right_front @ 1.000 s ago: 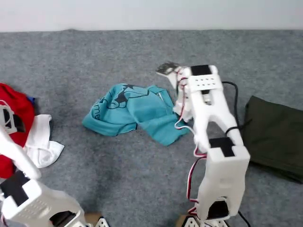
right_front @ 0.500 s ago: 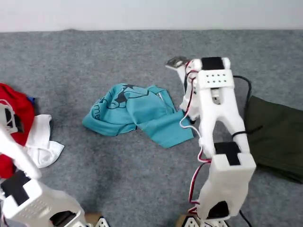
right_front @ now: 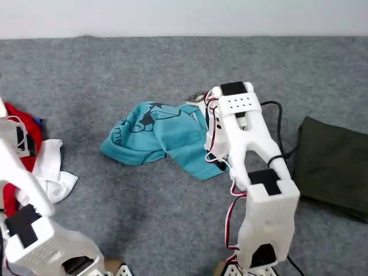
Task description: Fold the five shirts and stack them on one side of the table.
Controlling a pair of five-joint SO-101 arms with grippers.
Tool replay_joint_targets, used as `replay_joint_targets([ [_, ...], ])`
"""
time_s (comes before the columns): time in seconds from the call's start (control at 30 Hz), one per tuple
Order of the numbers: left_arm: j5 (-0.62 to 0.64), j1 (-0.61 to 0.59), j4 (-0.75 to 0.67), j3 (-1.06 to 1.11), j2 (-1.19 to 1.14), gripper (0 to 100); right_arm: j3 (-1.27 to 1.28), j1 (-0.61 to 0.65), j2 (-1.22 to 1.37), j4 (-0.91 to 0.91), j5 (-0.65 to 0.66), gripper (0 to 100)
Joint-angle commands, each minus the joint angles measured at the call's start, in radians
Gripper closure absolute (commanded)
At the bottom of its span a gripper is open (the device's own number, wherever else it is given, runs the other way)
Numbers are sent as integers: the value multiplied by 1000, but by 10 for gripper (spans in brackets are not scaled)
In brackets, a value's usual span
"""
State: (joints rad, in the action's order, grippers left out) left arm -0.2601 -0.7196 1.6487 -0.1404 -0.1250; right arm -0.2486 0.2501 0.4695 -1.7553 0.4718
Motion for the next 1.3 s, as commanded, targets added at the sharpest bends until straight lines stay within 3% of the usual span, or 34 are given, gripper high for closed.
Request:
replay_joint_targets([
  [0.0, 8, 5, -17, -5, 12, 859, -81, -21, 25, -25, -11, 833],
  [0.37, 8, 8, -40, -4, 6, 859, -84, 27, 50, -39, -11, 843],
  [0.57, 8, 8, -40, -4, 6, 859, -84, 68, 50, -39, -11, 989],
  [0.63, 8, 8, -40, -4, 6, 859, -84, 61, 47, -41, -6, 986],
  [0.9, 5, 12, -38, -4, 15, 859, -84, 15, -182, -42, 71, 988],
  [1.07, 3, 98, 3, -8, 15, 859, -84, -45, -364, -41, 94, 988],
  [1.27, 3, 338, 54, -2, 5, 857, -84, -156, -460, -38, 89, 988],
])
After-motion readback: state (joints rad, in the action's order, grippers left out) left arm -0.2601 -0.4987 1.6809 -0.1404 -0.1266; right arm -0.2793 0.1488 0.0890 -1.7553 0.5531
